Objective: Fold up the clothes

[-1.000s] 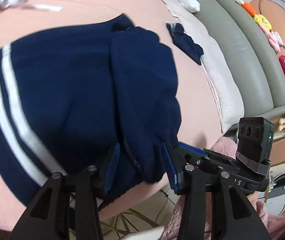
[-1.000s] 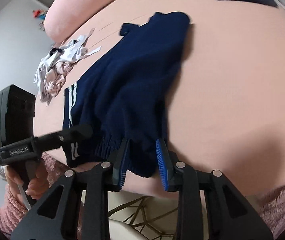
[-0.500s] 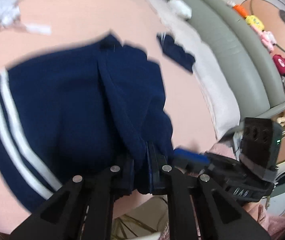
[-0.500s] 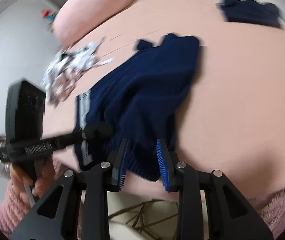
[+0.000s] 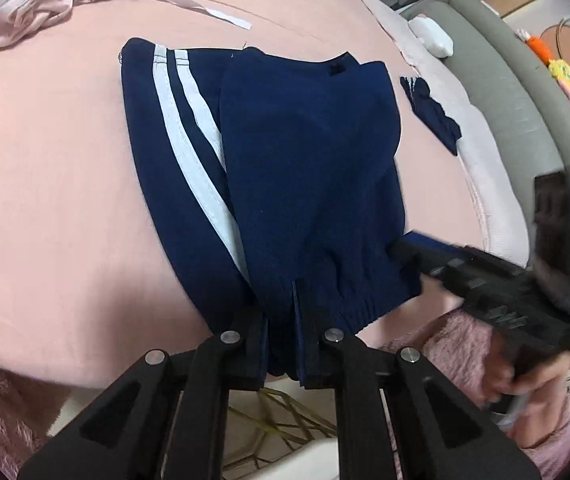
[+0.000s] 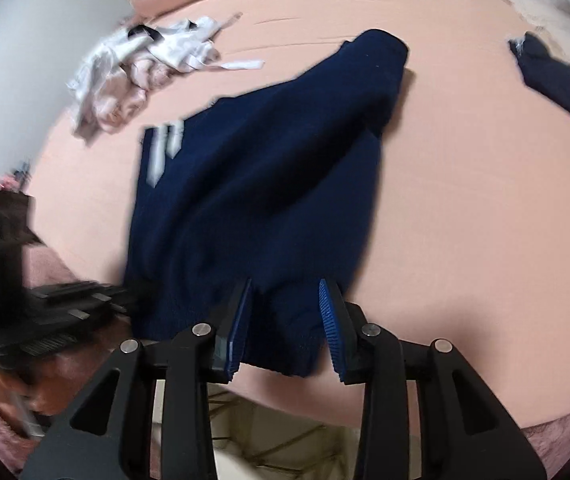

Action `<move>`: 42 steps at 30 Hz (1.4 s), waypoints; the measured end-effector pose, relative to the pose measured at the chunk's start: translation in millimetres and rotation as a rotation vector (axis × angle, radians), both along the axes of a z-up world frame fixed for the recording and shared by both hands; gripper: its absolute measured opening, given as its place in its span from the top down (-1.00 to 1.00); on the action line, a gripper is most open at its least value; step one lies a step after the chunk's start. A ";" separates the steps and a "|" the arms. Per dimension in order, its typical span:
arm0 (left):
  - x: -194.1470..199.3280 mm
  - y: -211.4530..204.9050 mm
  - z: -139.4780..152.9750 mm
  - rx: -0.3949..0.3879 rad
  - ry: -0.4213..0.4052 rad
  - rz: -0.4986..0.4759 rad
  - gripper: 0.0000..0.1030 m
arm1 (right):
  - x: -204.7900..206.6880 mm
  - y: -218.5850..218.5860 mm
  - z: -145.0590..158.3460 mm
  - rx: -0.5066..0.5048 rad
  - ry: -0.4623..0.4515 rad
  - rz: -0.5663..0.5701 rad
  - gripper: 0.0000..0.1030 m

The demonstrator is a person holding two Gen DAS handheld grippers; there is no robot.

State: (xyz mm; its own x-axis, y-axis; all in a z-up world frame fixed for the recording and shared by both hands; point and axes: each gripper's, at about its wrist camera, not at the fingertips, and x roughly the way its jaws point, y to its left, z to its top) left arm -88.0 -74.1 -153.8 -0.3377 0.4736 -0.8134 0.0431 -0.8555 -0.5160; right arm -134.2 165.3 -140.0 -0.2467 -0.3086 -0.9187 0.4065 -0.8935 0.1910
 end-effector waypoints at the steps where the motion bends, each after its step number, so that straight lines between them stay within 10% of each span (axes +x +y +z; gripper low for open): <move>1: -1.1 1.8 0.4 -0.002 0.000 0.000 0.77 | 1.1 4.8 -3.4 0.021 0.003 -0.002 0.00; 6: 2.0 -6.6 2.1 0.161 -0.033 0.074 0.08 | -0.9 53.4 13.6 -0.202 -0.067 -0.148 -0.06; 11: -0.1 -3.3 5.8 -0.030 -0.038 0.140 0.06 | -13.4 49.3 6.4 -0.238 -0.100 -0.144 -0.06; 18: -0.6 -1.0 -18.3 0.056 -0.067 0.173 0.06 | -22.6 21.3 -13.3 -0.124 -0.098 -0.075 0.07; 19: -2.8 3.0 -18.1 0.043 -0.059 0.162 0.06 | -23.4 17.5 -16.6 -0.111 -0.099 -0.066 0.13; 21: -9.5 10.0 -17.5 0.023 -0.046 0.124 0.11 | -22.9 21.2 -12.7 -0.164 -0.094 -0.060 0.90; 29: -27.5 41.8 -4.4 0.007 0.003 -0.048 0.55 | -10.8 71.8 14.7 -0.262 -0.050 -0.156 0.91; 37: -15.8 37.7 -18.5 0.123 -0.063 -0.055 0.28 | 46.5 91.6 -12.7 -0.183 -0.127 -0.205 0.85; 40: -21.5 36.6 -18.7 0.123 -0.053 -0.045 0.24 | 38.4 111.6 1.5 -0.295 -0.103 -0.313 0.83; 42: -22.5 39.7 -18.5 0.099 -0.040 -0.067 0.24 | 29.5 114.5 9.1 -0.277 -0.042 -0.357 0.46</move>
